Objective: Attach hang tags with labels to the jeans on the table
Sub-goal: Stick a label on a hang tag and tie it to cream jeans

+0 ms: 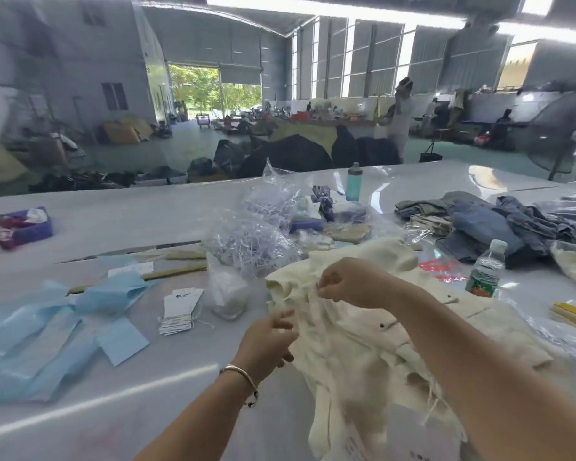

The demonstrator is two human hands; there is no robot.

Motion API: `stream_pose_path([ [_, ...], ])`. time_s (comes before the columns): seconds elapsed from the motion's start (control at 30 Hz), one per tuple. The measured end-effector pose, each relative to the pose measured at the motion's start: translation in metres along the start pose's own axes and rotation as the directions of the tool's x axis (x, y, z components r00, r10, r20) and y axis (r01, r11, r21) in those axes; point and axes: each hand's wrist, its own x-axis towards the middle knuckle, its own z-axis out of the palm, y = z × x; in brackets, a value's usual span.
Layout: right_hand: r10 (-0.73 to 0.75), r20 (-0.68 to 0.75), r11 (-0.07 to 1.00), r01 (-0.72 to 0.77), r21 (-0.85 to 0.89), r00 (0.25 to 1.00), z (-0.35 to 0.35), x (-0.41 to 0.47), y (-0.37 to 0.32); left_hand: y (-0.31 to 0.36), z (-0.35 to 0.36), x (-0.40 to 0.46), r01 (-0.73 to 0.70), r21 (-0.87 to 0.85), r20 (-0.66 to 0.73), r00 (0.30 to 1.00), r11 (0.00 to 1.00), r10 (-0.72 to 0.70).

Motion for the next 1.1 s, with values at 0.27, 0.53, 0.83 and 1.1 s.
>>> stream_pose_path([
  [0.27, -0.348, 0.050, 0.844, 0.290, 0.450, 0.936, 0.086, 0.040, -0.200, -0.081, -0.238, -0.093, 0.083, 0.030, -0.291, 0.954, 0.996, -0.070],
  [0.53, -0.437, 0.083, 0.565, 0.202, 0.800, 0.896, 0.260, 0.087, -0.427, -0.188, -0.490, -0.213, 0.266, 0.100, -0.770, 0.631, 0.959, -0.095],
  [0.83, -0.421, 0.242, 0.509, 0.007, 0.860, 0.874, 0.392, 0.136, -0.608, -0.285, -0.690, -0.237, 0.589, 0.490, -0.835, 0.528, 0.643, 0.153],
  [1.1, -0.337, 0.340, 0.576, -0.093, 0.812, 0.878, 0.445, 0.168, -0.644, -0.335, -0.761, -0.188, 0.545, 0.774, -0.585, 0.810, 0.322, 0.037],
])
